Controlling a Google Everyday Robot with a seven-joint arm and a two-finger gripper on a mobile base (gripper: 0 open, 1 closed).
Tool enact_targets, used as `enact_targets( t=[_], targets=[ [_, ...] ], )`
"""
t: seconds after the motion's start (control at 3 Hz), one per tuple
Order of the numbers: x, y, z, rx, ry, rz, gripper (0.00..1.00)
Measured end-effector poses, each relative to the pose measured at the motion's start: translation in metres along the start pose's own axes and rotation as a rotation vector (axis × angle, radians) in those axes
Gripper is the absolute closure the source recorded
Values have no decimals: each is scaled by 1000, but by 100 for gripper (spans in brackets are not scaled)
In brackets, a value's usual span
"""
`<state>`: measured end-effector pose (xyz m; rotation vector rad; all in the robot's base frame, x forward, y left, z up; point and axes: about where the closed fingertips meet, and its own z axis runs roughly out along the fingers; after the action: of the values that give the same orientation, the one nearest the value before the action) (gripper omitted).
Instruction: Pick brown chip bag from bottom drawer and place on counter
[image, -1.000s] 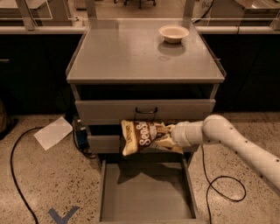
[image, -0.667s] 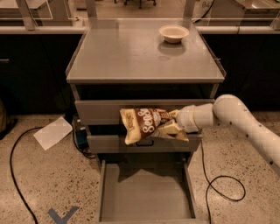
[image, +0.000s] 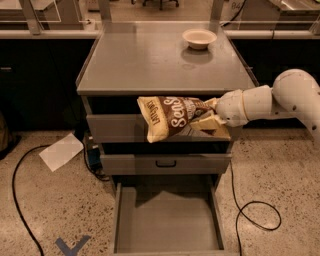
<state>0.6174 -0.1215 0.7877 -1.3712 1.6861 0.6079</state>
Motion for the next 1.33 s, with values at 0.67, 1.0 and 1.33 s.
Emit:
enact_targets(
  t=[0.67,1.0,1.33],
  targets=[
    [-9,-8,-3,3,-16,0,100],
    [-27,-24,-3,-48,-56,5,100],
    [-62,-43,-9,-117,-104,-22,100]
  ],
)
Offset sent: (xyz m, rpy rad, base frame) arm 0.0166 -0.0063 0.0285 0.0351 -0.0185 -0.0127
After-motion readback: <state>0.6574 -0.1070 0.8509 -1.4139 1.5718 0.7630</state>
